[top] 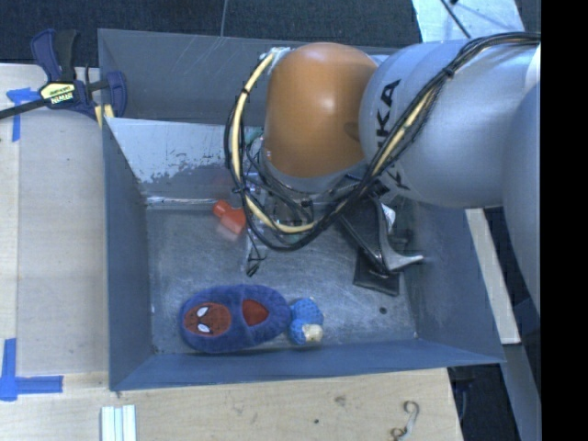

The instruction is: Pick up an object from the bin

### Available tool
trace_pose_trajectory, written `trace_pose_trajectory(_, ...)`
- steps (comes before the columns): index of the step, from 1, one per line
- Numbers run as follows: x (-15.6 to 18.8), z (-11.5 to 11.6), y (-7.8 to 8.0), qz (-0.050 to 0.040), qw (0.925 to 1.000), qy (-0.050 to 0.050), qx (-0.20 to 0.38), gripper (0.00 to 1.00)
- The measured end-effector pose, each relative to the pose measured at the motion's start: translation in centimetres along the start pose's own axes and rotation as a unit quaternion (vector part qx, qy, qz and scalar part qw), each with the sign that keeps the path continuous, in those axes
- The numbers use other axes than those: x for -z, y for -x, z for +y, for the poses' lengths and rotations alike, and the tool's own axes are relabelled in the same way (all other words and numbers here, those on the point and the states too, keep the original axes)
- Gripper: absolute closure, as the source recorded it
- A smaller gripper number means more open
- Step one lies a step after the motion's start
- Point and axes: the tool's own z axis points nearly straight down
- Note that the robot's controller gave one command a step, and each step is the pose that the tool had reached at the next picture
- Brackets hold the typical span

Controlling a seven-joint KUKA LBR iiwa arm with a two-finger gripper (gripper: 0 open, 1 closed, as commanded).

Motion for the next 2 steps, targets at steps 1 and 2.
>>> trace_pose_trajectory(1, 0.5, -0.1, 0.2, -0.0040, 1.0000, 0.001, -0.002, 1.00)
trace_pose_trajectory(2, -6.7, -0.1, -1.7, -0.0009, 0.9963, 0.000, -0.086, 1.00)
